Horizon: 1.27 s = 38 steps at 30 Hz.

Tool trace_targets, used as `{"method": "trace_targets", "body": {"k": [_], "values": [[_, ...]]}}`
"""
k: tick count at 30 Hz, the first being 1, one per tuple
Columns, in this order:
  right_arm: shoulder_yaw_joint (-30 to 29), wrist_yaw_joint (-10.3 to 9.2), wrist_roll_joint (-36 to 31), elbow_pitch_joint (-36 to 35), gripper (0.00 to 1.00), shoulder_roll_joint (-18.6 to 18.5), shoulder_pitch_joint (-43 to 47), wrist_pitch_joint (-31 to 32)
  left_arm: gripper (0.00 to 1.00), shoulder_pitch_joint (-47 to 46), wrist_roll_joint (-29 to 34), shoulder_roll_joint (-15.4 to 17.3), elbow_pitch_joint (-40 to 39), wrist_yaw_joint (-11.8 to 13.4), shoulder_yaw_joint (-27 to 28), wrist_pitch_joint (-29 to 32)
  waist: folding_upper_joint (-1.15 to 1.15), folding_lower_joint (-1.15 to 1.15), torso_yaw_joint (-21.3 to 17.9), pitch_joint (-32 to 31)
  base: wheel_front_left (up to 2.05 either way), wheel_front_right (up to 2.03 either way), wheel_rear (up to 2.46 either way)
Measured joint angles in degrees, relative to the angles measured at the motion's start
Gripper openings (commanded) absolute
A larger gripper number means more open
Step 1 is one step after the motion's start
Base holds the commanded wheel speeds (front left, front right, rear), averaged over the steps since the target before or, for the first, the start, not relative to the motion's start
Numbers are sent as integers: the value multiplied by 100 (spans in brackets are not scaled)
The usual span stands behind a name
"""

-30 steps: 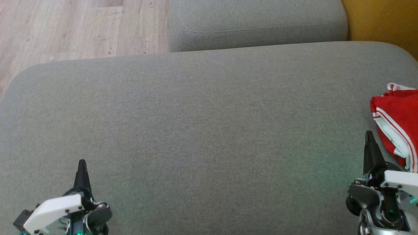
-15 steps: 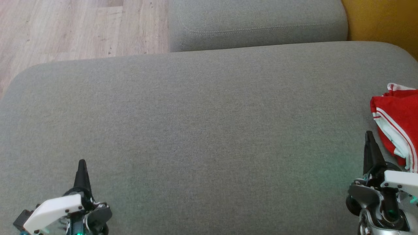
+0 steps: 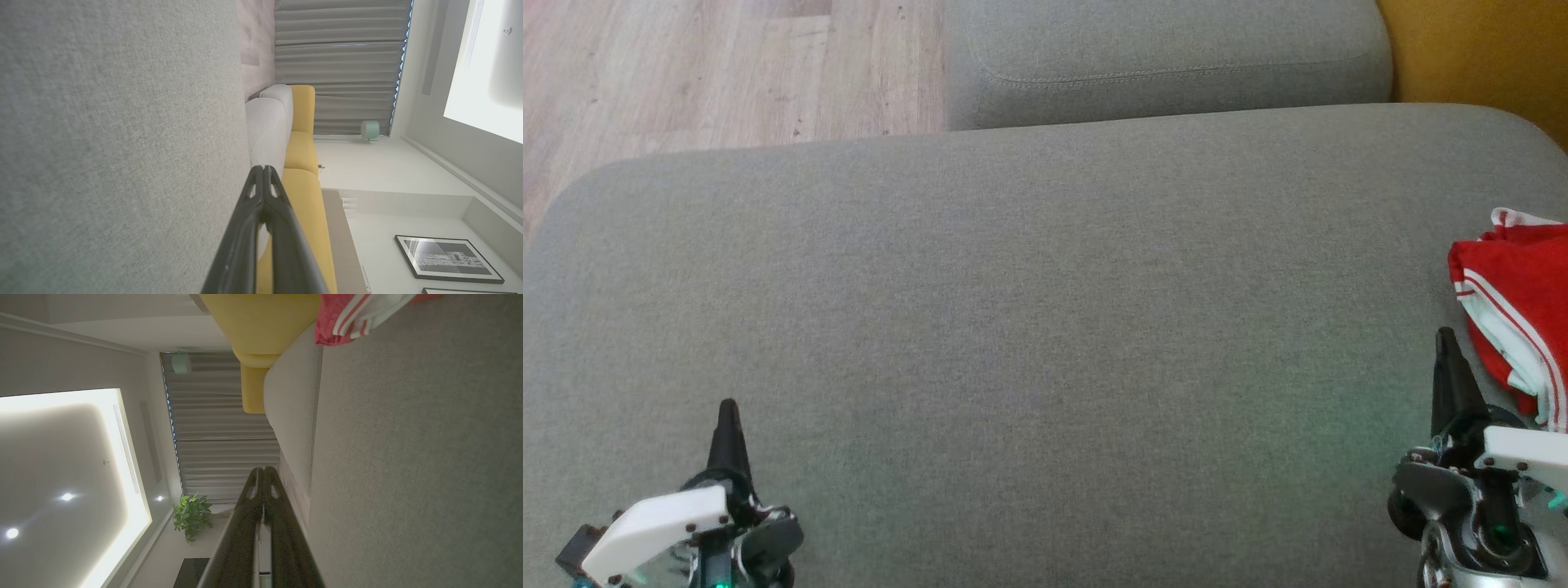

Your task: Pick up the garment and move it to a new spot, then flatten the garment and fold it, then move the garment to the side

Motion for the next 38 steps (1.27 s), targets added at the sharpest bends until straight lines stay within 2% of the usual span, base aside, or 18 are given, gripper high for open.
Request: {"method": "trace_targets", "body": {"k": [38], "values": [[0,0,-1,0,0,0,0,0,0,0,0,0,0,0,0,0,0,0,0,0,0,0,0]]}}
